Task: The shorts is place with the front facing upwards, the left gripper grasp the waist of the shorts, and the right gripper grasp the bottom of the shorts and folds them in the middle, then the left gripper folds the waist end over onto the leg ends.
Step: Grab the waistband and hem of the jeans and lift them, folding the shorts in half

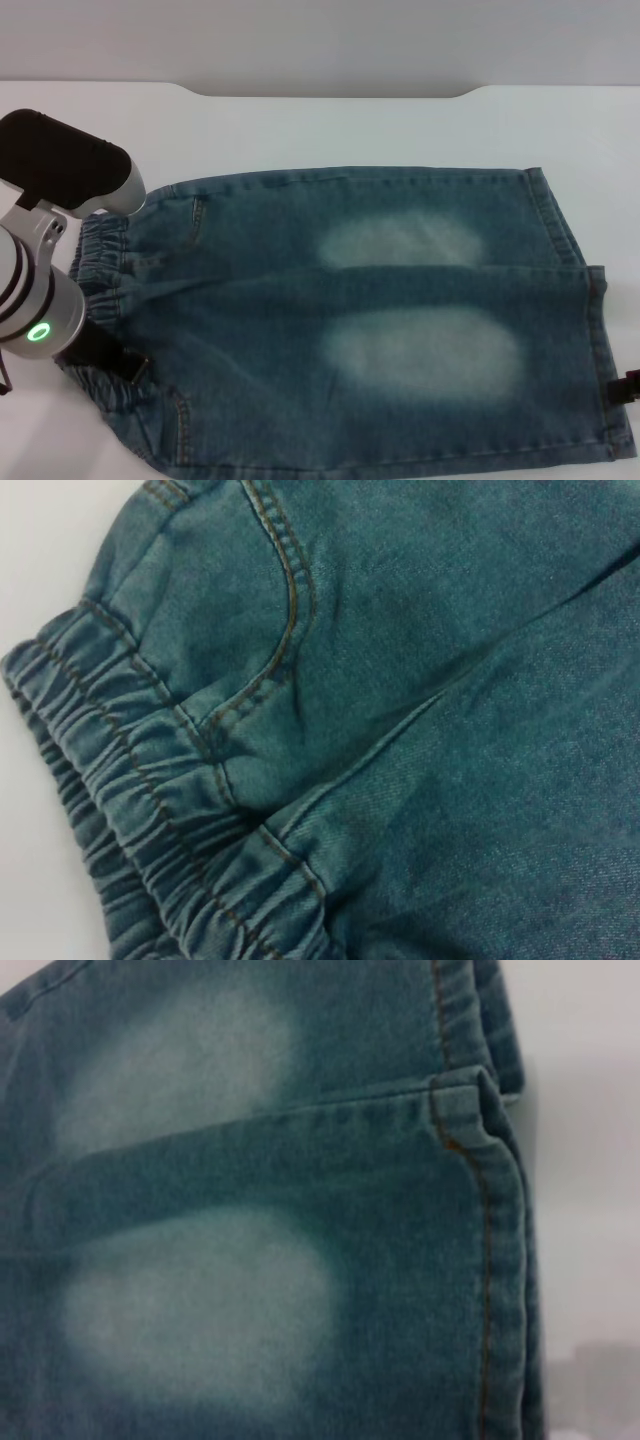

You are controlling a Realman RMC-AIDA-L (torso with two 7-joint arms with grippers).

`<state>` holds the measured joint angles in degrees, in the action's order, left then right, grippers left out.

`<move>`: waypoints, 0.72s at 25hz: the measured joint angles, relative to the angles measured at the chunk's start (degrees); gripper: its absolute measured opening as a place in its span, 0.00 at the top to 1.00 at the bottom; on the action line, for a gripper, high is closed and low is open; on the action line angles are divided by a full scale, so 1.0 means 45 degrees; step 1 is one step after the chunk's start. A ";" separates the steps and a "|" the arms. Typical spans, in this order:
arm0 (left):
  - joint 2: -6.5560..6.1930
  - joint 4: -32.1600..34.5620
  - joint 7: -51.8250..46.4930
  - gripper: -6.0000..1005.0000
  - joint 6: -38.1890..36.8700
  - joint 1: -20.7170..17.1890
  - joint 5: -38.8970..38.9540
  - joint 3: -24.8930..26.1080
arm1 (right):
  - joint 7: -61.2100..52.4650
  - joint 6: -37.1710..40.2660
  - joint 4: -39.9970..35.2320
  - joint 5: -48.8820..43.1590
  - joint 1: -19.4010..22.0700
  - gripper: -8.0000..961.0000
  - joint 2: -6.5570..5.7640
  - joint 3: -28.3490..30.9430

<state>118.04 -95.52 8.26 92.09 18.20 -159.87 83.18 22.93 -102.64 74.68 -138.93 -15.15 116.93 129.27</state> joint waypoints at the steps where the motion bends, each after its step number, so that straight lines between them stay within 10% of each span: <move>1: 0.0000 0.0007 -0.0001 0.96 -0.0001 -0.0001 0.0000 -0.0006 | -0.0012 -0.0006 -0.0006 0.0006 0.0000 0.27 0.0014 -0.0007; 18: 0.0000 0.0271 0.0021 0.96 -0.0145 0.0157 0.0156 -0.0015 | -0.0046 -0.0070 -0.0760 -0.0064 0.0009 0.27 0.0129 -0.0154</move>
<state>118.04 -94.30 8.36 91.44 18.90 -159.17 83.11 22.72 -102.95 71.26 -139.23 -15.11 117.51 128.58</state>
